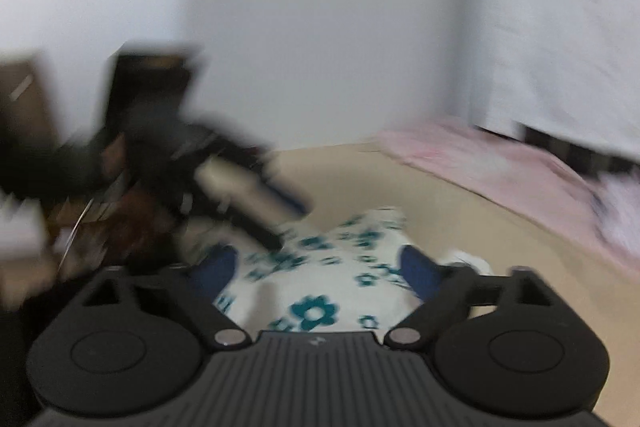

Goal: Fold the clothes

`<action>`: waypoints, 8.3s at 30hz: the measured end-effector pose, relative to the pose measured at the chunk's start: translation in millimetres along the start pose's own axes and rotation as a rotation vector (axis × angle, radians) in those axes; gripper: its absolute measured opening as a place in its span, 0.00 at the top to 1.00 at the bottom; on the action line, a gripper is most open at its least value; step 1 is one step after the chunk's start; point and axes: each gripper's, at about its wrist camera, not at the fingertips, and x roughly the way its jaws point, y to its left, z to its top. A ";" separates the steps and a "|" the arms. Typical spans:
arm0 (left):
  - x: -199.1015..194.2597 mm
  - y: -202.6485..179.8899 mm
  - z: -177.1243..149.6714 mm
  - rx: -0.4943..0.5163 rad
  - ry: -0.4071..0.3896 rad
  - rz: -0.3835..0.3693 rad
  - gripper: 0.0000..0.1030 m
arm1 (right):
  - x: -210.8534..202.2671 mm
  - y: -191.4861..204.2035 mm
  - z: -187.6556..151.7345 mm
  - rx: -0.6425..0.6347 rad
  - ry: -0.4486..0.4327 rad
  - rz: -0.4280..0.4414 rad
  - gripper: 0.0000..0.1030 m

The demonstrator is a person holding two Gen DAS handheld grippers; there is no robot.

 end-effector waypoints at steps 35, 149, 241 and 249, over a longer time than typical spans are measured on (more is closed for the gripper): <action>27.1 -75.2 -39.1 0.456 0.250 -0.153 0.08 | 41.6 63.5 -24.7 -0.369 0.276 0.056 0.44; 45.7 -52.4 -31.4 -0.442 -0.139 0.658 0.85 | 51.3 26.3 -27.6 0.747 -0.064 -0.645 1.00; 27.8 158.9 13.8 -0.837 -0.055 0.105 0.71 | 62.6 -133.3 -8.7 1.167 -0.147 -0.151 0.79; 16.4 296.9 78.5 -0.758 -0.095 0.284 0.70 | 154.6 -254.6 106.9 1.043 -0.194 -0.140 0.79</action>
